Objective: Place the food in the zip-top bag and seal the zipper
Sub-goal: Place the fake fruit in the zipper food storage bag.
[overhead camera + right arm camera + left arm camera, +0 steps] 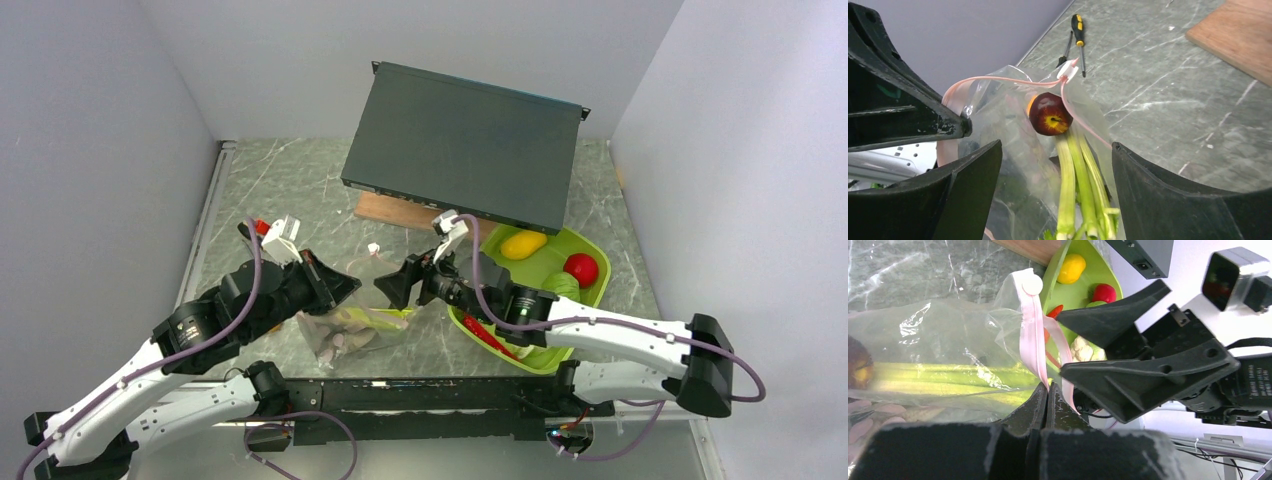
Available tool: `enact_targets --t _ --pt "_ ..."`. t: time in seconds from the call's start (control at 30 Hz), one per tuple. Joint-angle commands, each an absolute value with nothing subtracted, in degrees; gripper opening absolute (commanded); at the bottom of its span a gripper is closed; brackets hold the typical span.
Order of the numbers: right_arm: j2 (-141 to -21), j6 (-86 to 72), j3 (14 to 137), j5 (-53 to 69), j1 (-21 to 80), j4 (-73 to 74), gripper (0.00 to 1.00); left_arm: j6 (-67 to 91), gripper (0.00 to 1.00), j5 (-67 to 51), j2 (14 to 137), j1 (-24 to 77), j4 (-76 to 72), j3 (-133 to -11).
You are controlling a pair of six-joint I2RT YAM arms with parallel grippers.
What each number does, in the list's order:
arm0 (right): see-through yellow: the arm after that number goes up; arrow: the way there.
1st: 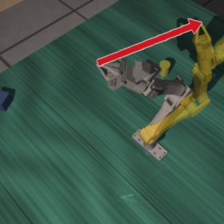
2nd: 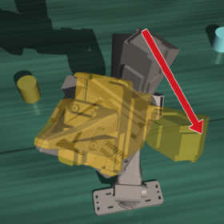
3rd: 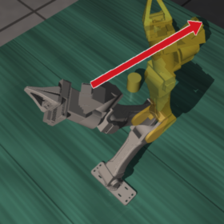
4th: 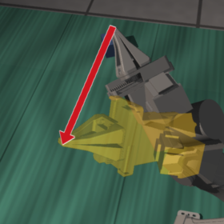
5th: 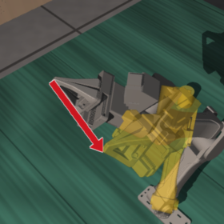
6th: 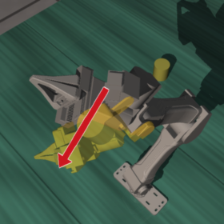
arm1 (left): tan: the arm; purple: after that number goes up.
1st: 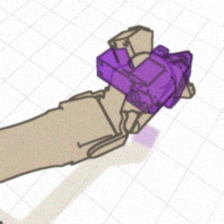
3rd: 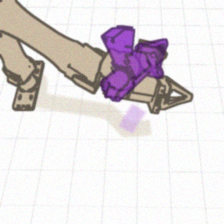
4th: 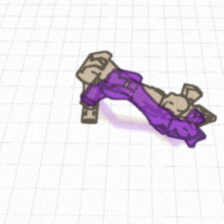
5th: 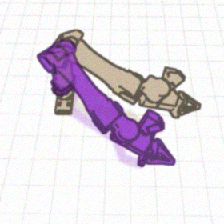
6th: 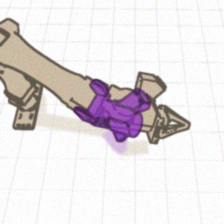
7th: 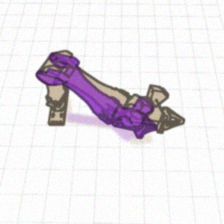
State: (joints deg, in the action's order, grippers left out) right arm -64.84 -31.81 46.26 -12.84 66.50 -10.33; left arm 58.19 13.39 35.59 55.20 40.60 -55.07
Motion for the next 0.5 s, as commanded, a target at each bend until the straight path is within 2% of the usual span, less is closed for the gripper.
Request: enact_targets --t 0.0,0.2,0.37,0.47 --pt "-58.69 -29.51 49.72 -17.83 66.61 -2.61 0.81 58.73 0.0 15.62 34.95 55.13 40.47 -55.02" --pt "-50.72 -27.32 52.41 -28.58 66.52 9.48 0.81 57.73 0.0 17.16 35.11 55.11 41.51 -55.56" --pt "-43.25 -27.71 52.09 -43.85 66.37 20.57 0.86 56.73 0.0 18.23 35.84 55.11 42.51 -56.32" --pt "-37.48 -33.46 48.97 -54.1 66.23 27.7 0.89 56.22 0.0 18.55 36.21 55.11 42.67 -56.66"
